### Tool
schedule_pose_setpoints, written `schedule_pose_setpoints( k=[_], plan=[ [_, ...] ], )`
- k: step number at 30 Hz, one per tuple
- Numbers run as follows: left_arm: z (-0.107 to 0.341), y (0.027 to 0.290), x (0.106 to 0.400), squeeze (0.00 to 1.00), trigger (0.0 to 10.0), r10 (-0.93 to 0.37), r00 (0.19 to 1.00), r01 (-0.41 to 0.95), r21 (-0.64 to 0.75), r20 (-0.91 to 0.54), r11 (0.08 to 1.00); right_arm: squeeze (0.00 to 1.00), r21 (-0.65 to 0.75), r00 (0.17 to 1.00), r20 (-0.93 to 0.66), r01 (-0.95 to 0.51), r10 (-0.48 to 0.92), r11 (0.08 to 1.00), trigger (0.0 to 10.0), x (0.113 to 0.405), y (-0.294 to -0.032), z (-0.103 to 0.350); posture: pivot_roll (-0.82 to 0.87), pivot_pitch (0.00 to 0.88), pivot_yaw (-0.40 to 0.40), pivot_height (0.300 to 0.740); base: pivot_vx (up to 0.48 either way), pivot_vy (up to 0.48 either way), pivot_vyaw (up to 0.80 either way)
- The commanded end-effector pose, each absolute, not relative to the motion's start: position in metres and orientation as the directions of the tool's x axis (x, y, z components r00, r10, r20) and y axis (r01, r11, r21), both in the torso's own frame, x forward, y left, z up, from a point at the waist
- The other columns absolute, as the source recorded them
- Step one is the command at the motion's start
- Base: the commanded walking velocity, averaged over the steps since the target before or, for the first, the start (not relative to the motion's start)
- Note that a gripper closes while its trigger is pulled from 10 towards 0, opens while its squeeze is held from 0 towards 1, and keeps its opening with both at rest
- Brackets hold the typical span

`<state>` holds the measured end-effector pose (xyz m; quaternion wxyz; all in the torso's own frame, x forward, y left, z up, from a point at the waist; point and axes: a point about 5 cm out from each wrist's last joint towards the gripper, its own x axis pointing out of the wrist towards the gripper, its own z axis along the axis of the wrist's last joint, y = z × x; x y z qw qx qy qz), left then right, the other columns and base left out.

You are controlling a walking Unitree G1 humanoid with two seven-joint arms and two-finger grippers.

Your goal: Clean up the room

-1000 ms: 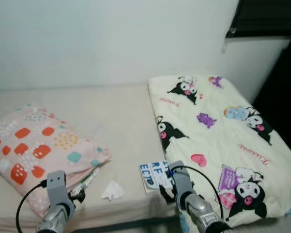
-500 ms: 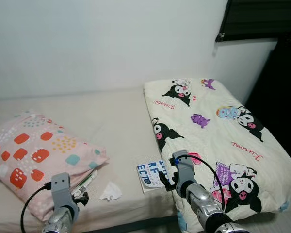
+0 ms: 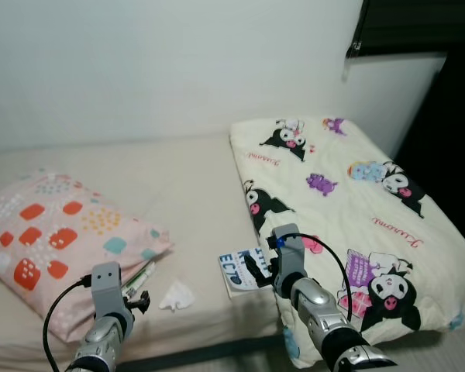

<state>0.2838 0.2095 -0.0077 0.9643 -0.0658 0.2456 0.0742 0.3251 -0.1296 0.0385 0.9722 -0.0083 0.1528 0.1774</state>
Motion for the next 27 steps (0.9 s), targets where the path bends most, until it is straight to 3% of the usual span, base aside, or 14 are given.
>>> schedule_pose_setpoints(
  k=[1, 13, 19, 27],
  plan=[
    [-0.005, 0.208, 0.287, 0.0, 10.0, 0.093, 0.878, -0.137, -0.062, -0.47, 0.989, 0.0, 0.043, 0.892, -0.301, -0.341, 0.338, 0.939, 10.0, 0.324, -0.129, 0.037, -0.16, 0.069, 0.011, 0.62, 0.0, 0.0, 0.0],
    [0.023, 0.188, 0.314, 0.0, 10.0, 0.021, 0.939, -0.002, 0.055, -0.344, 0.998, 0.0, 0.037, 0.907, -0.312, -0.285, 0.282, 0.958, 10.0, 0.322, -0.142, 0.035, -0.18, 0.075, 0.022, 0.575, 0.0, 0.0, 0.0],
    [0.053, 0.168, 0.337, 0.0, 10.0, -0.05, 0.975, 0.109, 0.267, -0.216, 0.957, 0.0, 0.045, 0.914, -0.308, -0.263, 0.264, 0.964, 10.0, 0.32, -0.146, 0.033, -0.19, 0.084, 0.025, 0.545, 0.0, 0.0, 0.0],
    [0.071, 0.162, 0.352, 0.0, 10.0, -0.052, 0.982, 0.12, 0.382, -0.183, 0.917, 0.0, 0.045, 0.921, -0.29, -0.259, 0.26, 0.965, 10.0, 0.316, -0.146, 0.032, -0.23, 0.111, 0.039, 0.51, 0.0, 0.0, 0.0]
  ],
)
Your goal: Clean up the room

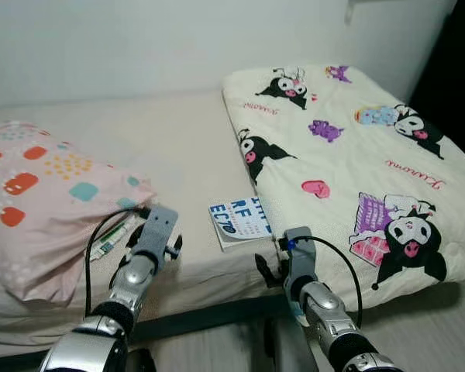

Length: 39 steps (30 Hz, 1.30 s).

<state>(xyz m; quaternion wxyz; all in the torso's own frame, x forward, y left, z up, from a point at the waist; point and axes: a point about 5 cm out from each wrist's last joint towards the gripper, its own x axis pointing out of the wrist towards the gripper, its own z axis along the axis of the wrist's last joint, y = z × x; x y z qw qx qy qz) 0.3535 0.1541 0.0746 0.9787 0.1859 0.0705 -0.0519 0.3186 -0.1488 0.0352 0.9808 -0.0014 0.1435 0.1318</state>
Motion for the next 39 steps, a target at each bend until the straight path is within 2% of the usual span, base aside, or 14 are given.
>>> schedule_pose_setpoints(
  k=[1, 3, 8, 12, 13, 15, 16, 22, 23, 27, 30, 35, 39],
  plan=[
    [0.075, 0.163, 0.355, 0.0, 10.0, -0.049, 0.982, 0.122, 0.417, -0.181, 0.901, 0.0, 0.049, 0.924, -0.283, -0.254, 0.257, 0.966, 10.0, 0.315, -0.147, 0.032, -0.25, 0.125, 0.042, 0.505, 0.0, 0.0, 0.0],
    [0.077, 0.163, 0.356, 0.0, 10.0, -0.047, 0.983, 0.123, 0.44, -0.179, 0.89, 0.0, 0.052, 0.926, -0.279, -0.251, 0.255, 0.967, 10.0, 0.314, -0.148, 0.032, -0.25, 0.125, 0.042, 0.5, 0.0, 0.0, 0.0],
    [0.088, 0.179, 0.363, 0.0, 10.0, -0.001, 0.987, 0.091, 0.564, -0.159, 0.821, 0.0, 0.054, 0.932, -0.268, -0.237, 0.243, 0.97, 10.0, 0.297, -0.153, 0.026, -0.29, 0.198, 0.038, 0.48, 0.0, 0.0, 0.0],
    [0.095, 0.192, 0.366, 0.0, 10.0, 0.053, 0.989, 0.038, 0.586, -0.137, 0.809, 0.0, 0.057, 0.933, -0.271, -0.23, 0.237, 0.971, 10.0, 0.288, -0.156, 0.022, -0.3, 0.221, 0.035, 0.47, 0.0, 0.0, 0.0],
    [0.108, 0.209, 0.371, 0.0, 10.0, 0.118, 0.987, -0.027, 0.622, -0.106, 0.783, 0.0, 0.061, 0.933, -0.275, -0.224, 0.233, 0.973, 10.0, 0.279, -0.157, 0.021, -0.3, 0.285, 0.033, 0.46, 0.0, 0.0, 0.0],
    [0.112, 0.215, 0.372, 0.0, 10.0, 0.137, 0.986, -0.045, 0.635, -0.098, 0.772, 0.0, 0.062, 0.933, -0.274, -0.223, 0.232, 0.973, 10.0, 0.276, -0.157, 0.021, -0.3, 0.285, 0.033, 0.455, 0.0, 0.0, 0.0],
    [0.115, 0.221, 0.373, 0.0, 10.0, 0.159, 0.983, -0.06, 0.663, -0.09, 0.746, 0.0, 0.065, 0.934, -0.273, -0.219, 0.229, 0.974, 10.0, 0.273, -0.157, 0.022, -0.31, 0.314, 0.03, 0.45, 0.0, 0.0, 0.0],
    [0.108, 0.24, 0.366, 0.0, 10.0, 0.213, 0.965, -0.038, 0.726, -0.151, 0.686, 0.0, 0.067, 0.939, -0.263, -0.21, 0.221, 0.975, 10.0, 0.259, -0.157, 0.029, -0.32, 0.372, 0.024, 0.425, 0.0, 0.0, 0.0],
    [0.105, 0.245, 0.364, 0.0, 10.0, 0.232, 0.959, -0.04, 0.735, -0.161, 0.677, 0.0, 0.067, 0.94, -0.262, -0.209, 0.219, 0.976, 10.0, 0.256, -0.157, 0.031, -0.34, 0.405, 0.019, 0.42, 0.0, 0.0, 0.0],
    [0.102, 0.256, 0.359, 0.0, 10.0, 0.29, 0.939, -0.069, 0.723, -0.185, 0.687, 0.0, 0.068, 0.944, -0.256, -0.198, 0.209, 0.978, 10.0, 0.247, -0.159, 0.037, -0.34, 0.417, 0.018, 0.405, 0.0, 0.0, 0.0],
    [0.105, 0.269, 0.357, 0.0, 10.0, 0.36, 0.915, -0.128, 0.717, -0.181, 0.685, 0.0, 0.075, 0.952, -0.233, -0.187, 0.2, 0.979, 10.0, 0.239, -0.161, 0.045, -0.37, 0.459, 0.014, 0.405, 0.0, 0.0, 0.0],
    [0.127, 0.289, 0.36, 0.0, 10.0, 0.454, 0.885, -0.27, 0.683, -0.101, 0.678, 0.0, 0.087, 0.956, -0.227, -0.168, 0.184, 0.982, 10.0, 0.222, -0.163, 0.055, -0.39, 0.498, 0.01, 0.405, 0.0, 0.0, 0.0],
    [0.141, 0.292, 0.364, 0.0, 10.0, 0.472, 0.88, -0.33, 0.646, -0.053, 0.688, 0.0, 0.09, 0.956, -0.234, -0.16, 0.177, 0.983, 10.0, 0.216, -0.163, 0.059, -0.39, 0.511, 0.005, 0.405, 0.0, 0.0, 0.0]
  ],
)
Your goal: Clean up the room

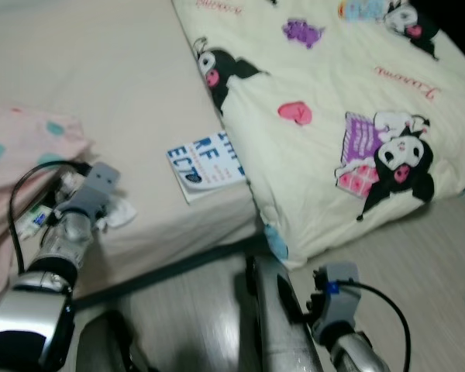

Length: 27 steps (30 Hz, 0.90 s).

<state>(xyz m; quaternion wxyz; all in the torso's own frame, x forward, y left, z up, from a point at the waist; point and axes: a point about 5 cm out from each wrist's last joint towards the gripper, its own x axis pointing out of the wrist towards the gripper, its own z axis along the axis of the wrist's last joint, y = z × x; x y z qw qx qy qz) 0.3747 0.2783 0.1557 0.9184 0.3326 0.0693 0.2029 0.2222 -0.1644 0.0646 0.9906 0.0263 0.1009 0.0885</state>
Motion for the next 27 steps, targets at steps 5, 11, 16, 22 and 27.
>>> schedule_pose_setpoints(
  k=[5, 11, 16, 22, 27],
  plan=[
    [0.154, 0.294, 0.368, 0.0, 10.0, 0.483, 0.876, -0.371, 0.634, -0.004, 0.678, 0.0, 0.092, 0.953, -0.246, -0.158, 0.176, 0.983, 10.0, 0.213, -0.163, 0.06, -0.39, 0.514, 0.004, 0.405, 0.0, 0.0, 0.0],
    [0.166, 0.304, 0.368, 0.0, 10.0, 0.465, 0.884, -0.318, 0.795, 0.052, 0.516, 0.0, 0.094, 0.952, -0.25, -0.157, 0.176, 0.983, 10.0, 0.21, -0.163, 0.065, -0.39, 0.534, 0.0, 0.405, 0.0, 0.0, 0.0],
    [0.176, 0.338, 0.354, 0.0, 10.0, 0.551, 0.83, -0.36, 0.835, 0.082, 0.417, 0.0, 0.096, 0.949, -0.264, -0.15, 0.171, 0.984, 10.0, 0.204, -0.163, 0.069, -0.39, 0.539, -0.002, 0.405, 0.0, 0.0, 0.0],
    [0.183, 0.35, 0.349, 0.0, 10.0, 0.572, 0.813, -0.373, 0.85, 0.107, 0.371, 0.0, 0.096, 0.948, -0.268, -0.15, 0.171, 0.984, 10.0, 0.203, -0.163, 0.069, -0.39, 0.538, -0.002, 0.405, 0.0, 0.0, 0.0],
    [0.175, 0.356, 0.343, 0.0, 0.0, 0.558, 0.828, -0.297, 0.893, 0.063, 0.339, 0.0, 0.094, 0.947, -0.274, -0.149, 0.17, 0.984, 10.0, 0.207, -0.165, 0.07, -0.37, 0.527, 0.003, 0.405, 0.0, 0.0, 0.0]
  ],
)
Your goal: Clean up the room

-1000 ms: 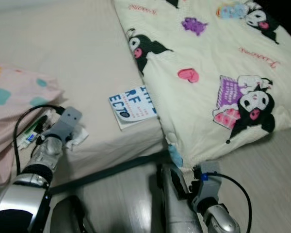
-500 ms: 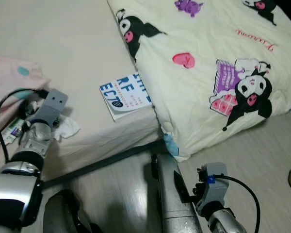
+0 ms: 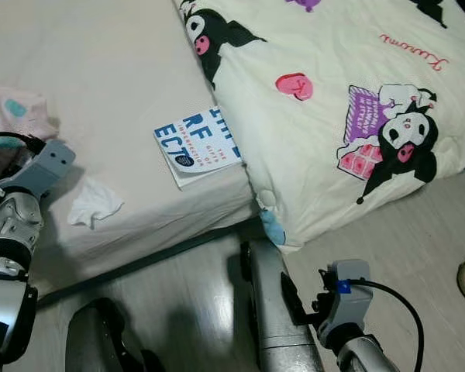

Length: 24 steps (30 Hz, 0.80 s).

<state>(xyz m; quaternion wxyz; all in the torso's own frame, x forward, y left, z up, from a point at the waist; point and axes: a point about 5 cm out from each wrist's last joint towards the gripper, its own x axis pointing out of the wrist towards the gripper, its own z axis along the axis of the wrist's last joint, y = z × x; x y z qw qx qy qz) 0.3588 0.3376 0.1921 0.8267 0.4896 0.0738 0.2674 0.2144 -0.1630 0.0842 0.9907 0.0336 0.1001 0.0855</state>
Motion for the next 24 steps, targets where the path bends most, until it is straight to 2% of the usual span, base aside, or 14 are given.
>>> schedule_pose_setpoints(
  k=[1, 5, 18, 19, 20, 24],
  plan=[
    [0.169, 0.354, 0.343, 0.0, 0.0, 0.542, 0.839, -0.261, 0.905, 0.041, 0.335, 0.0, 0.094, 0.947, -0.273, -0.148, 0.169, 0.985, 10.0, 0.208, -0.165, 0.07, -0.36, 0.518, 0.004, 0.405, 0.0, 0.0, 0.0],
    [0.157, 0.349, 0.341, 0.0, 0.0, 0.521, 0.854, -0.205, 0.919, -0.001, 0.338, 0.0, 0.094, 0.948, -0.272, -0.146, 0.167, 0.985, 10.0, 0.211, -0.165, 0.072, -0.36, 0.512, 0.006, 0.405, 0.0, 0.0, 0.0],
    [0.139, 0.346, 0.335, 0.0, 0.0, 0.525, 0.849, -0.179, 0.904, -0.057, 0.388, 0.0, 0.085, 0.954, -0.253, -0.145, 0.162, 0.986, 10.0, 0.224, -0.168, 0.073, -0.34, 0.456, 0.022, 0.405, 0.0, 0.0, 0.0],
    [0.137, 0.344, 0.336, 0.0, 0.0, 0.513, 0.856, -0.185, 0.888, -0.065, 0.421, 0.0, 0.086, 0.956, -0.244, -0.146, 0.163, 0.986, 10.0, 0.227, -0.168, 0.075, -0.33, 0.44, 0.025, 0.405, 0.0, 0.0, 0.0],
    [0.135, 0.329, 0.343, 0.0, 0.0, 0.445, 0.891, -0.2, 0.798, -0.093, 0.569, 0.0, 0.091, 0.962, -0.215, -0.154, 0.17, 0.984, 10.0, 0.235, -0.167, 0.079, -0.32, 0.418, 0.029, 0.405, 0.0, 0.0, 0.0],
    [0.135, 0.329, 0.343, 0.0, 0.0, 0.445, 0.891, -0.2, 0.798, -0.093, 0.569, 0.0, 0.091, 0.962, -0.215, -0.154, 0.17, 0.984, 10.0, 0.235, -0.167, 0.079, -0.32, 0.418, 0.029, 0.405, 0.0, 0.0, 0.0]
  ],
)
